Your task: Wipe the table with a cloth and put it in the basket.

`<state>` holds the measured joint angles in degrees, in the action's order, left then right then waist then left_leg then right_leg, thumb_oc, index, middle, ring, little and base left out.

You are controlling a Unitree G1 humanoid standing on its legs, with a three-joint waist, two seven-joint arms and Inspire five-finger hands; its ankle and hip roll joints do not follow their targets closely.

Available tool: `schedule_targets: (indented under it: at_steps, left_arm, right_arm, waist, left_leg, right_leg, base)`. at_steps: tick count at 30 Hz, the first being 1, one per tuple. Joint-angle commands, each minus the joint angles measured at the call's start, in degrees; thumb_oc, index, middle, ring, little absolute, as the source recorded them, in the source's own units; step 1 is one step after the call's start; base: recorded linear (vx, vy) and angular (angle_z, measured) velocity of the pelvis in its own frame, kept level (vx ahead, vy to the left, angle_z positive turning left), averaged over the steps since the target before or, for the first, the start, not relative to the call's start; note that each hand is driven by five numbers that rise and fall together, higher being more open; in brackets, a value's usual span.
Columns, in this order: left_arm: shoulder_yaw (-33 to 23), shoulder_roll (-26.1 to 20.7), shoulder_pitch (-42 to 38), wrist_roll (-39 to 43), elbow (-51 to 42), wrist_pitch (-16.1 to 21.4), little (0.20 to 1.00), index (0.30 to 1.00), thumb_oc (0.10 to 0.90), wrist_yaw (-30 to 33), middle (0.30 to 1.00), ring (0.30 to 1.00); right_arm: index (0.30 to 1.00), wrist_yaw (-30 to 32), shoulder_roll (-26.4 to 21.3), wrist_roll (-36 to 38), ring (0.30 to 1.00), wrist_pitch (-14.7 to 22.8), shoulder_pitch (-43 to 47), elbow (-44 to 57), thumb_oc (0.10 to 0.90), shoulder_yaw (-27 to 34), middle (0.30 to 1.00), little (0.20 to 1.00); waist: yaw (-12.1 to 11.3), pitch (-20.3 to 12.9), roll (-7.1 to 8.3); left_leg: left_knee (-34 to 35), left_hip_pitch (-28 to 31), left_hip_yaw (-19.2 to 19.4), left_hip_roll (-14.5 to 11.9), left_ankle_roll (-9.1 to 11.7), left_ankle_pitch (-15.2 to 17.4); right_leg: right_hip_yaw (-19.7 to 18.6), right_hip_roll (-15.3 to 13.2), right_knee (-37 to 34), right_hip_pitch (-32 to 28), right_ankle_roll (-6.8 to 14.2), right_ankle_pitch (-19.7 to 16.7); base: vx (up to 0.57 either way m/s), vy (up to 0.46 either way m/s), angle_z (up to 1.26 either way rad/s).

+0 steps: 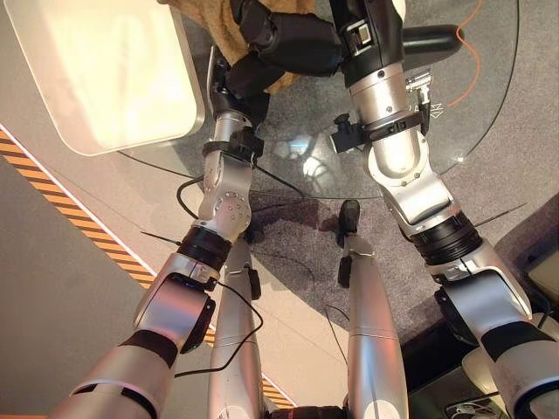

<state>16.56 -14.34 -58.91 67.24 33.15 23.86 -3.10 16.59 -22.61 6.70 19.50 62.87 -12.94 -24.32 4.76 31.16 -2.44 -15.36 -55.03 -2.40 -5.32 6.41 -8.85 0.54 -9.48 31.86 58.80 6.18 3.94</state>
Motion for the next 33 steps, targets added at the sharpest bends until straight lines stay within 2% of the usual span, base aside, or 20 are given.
schedule_targets:
  at_steps: [1,33]
  left_arm:
    - [0.71,-0.12,-10.15,-0.29,-1.91,5.15,0.2,0.3,0.1,-5.35,0.3,0.3]
    - [0.57,-0.67,-10.5,-0.33,-0.48,6.19,0.2,0.3,0.1,-4.84,0.3,0.3]
  right_arm:
    - [0.9,2.12,3.61,0.84,0.9,9.98,8.9,5.21,0.8,2.04,0.9,0.9]
    - [0.9,5.01,3.31,-0.02,0.9,13.42,9.26,4.58,0.8,2.91,0.9,0.9]
  waist:
    - [-0.91,-1.37,1.44]
    - [-0.74,-1.37,1.46]
  left_leg:
    - [-4.19,2.21,2.46,6.34,-4.14,7.86]
    - [-4.11,2.67,2.52,6.35,-4.14,7.85]
  right_leg:
    - [2.27,7.32,-9.42,-4.91,-3.0,-2.75]
    - [2.26,7.59,-9.57,-5.28,-3.14,-2.84]
  base:
    - [0.0,0.0,0.0]
    - [0.0,0.0,0.0]
